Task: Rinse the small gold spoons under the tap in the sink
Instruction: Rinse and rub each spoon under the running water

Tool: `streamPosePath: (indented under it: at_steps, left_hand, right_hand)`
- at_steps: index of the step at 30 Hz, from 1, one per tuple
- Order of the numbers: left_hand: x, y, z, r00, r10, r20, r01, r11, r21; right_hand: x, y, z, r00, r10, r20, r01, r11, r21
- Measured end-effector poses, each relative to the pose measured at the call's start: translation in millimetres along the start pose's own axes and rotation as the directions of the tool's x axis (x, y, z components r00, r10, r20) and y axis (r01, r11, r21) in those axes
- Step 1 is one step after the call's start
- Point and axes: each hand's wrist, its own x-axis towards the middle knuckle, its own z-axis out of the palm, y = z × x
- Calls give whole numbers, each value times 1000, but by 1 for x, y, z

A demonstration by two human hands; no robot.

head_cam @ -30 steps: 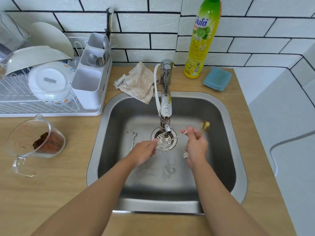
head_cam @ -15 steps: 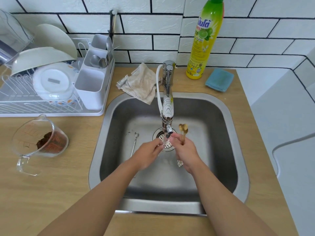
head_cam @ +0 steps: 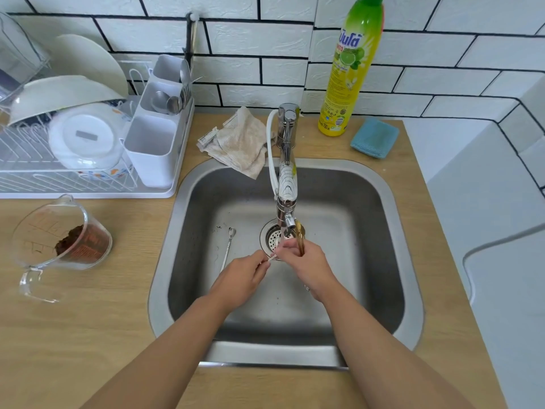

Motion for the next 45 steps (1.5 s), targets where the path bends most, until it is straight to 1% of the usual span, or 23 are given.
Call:
streamPosePath:
  at_steps: [2, 5, 7, 8, 10, 12, 13, 15, 17, 19, 22, 26, 27, 28, 31, 32, 33, 34, 37, 39, 41, 43, 45]
  left_hand:
    - [0, 1, -1, 1000, -6, -2, 6, 999, 35]
    - [-1, 2, -2, 1000, -20, 7, 19, 994, 109]
    - [-2, 2, -3, 999, -22, 34, 18, 994, 109]
    - [-2, 3, -4, 998, -26, 56, 22, 998, 65]
    - [-3, 4, -5, 995, -49, 92, 59, 992, -109]
    - [-2, 4, -5, 990, -80, 118, 108, 962, -251]
    - [-2, 5, -4, 986, -87, 140, 125, 949, -288]
    - [-3, 7, -2, 977, -101, 188, 161, 927, -339]
    - [-2, 9, -2, 968, -129, 217, 207, 896, -393]
    - [-2, 11, -3, 958, -160, 237, 250, 869, -426]
    - [-2, 10, -4, 941, -185, 284, 307, 822, -480]
    - [-1, 12, -3, 907, -180, 381, 389, 702, -596]
    - [-2, 12, -4, 904, -176, 390, 394, 695, -601]
    - [-2, 11, -4, 905, -177, 386, 387, 720, -576]
    - [-2, 2, -6, 934, -177, 311, 285, 894, -345]
    - [-2, -2, -7, 945, -184, 271, 261, 922, -285]
    - [-1, -4, -8, 951, -193, 243, 260, 923, -282]
    - [-1, -5, -8, 950, -198, 241, 274, 900, -340]
    - [-1, 5, -5, 944, -172, 281, 303, 788, -536]
    - [2, 18, -2, 958, -141, 249, 267, 751, -604]
    - [9, 34, 2, 966, -143, 215, 251, 716, -652]
    - [15, 49, 6, 969, -167, 182, 247, 703, -668]
    - [19, 61, 9, 965, -185, 185, 262, 696, -669]
  right_hand:
    - [1, -1, 1, 999, 30, 31, -30, 1000, -2]
    - [3, -6, -1, 985, 130, 113, -148, 974, 171]
    - [3, -6, -5, 977, 130, 169, -166, 962, 215]
    - [3, -6, -6, 974, 118, 192, -159, 964, 212]
    - [1, -5, -6, 974, 89, 206, -129, 973, 190]
    - [-1, -4, -3, 986, 35, 161, -62, 984, 168]
    - [-1, -3, -2, 993, -1, 114, -14, 992, 127]
    - [-1, -2, 1, 998, -61, 31, 61, 998, -12]
    - [-1, -1, 3, 995, -98, 29, 101, 990, -101]
    - [-1, -1, 3, 992, -108, 66, 116, 985, -126]
    - [-2, 0, 2, 992, -91, 85, 99, 991, -93]
    - [0, -2, 3, 996, -44, 79, 48, 997, -60]
    - [0, -3, 3, 998, -31, 46, 33, 999, -43]
    - [1, -5, 1, 1000, -20, -22, 19, 1000, -25]
    - [6, -9, -10, 960, 19, -281, 7, 996, 92]
    - [7, -10, -14, 940, 46, -337, 2, 990, 140]
    - [8, -11, -16, 927, 75, -368, -6, 982, 187]
    - [8, -12, -16, 924, 103, -369, -13, 971, 240]
    - [5, -16, -14, 952, 153, -265, -26, 903, 429]
    - [4, -18, -11, 973, 153, -170, -44, 856, 516]
    - [4, -18, -9, 984, 164, -67, -93, 802, 590]
    - [4, -19, -8, 982, 190, 9, -153, 761, 631]
    - [6, -18, -8, 979, 205, 5, -159, 743, 651]
